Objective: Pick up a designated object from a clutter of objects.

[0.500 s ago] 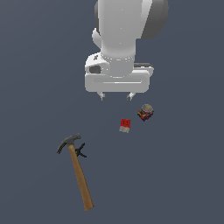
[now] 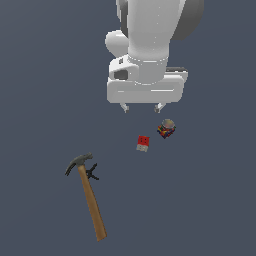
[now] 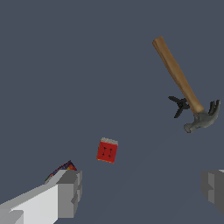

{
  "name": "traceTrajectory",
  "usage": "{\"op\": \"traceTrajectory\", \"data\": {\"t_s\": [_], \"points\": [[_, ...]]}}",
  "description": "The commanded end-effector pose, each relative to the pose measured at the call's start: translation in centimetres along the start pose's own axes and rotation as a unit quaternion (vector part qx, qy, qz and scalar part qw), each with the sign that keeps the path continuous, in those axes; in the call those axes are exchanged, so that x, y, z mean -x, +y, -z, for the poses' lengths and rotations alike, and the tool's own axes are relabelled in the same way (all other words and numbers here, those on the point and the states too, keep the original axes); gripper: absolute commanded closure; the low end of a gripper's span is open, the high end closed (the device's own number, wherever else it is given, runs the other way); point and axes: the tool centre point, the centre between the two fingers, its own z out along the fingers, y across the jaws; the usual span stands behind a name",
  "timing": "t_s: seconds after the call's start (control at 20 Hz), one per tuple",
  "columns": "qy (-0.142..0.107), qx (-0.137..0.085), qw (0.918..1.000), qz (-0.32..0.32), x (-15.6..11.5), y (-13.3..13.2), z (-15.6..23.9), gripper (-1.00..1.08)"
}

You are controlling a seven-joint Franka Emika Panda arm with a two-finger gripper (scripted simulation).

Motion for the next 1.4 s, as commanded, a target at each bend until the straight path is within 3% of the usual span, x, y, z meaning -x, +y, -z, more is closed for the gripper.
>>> {"op": "traceTrajectory", "data": {"t_s": [0.0,0.35,0.7,1.35], "points": [[0.003,0.0,1.0,0.003,-0.1,-0.6,0.2,-0.92],[0.002,-0.001,1.0,0.005,-0.7,0.0,-0.2,-0.92],[0.0,-0.003,0.9998,0.018,-3.0,1.6,-1.6,-0.92],[-0.007,-0.006,0.9979,0.064,-10.1,8.3,-8.3,-0.92]]}}
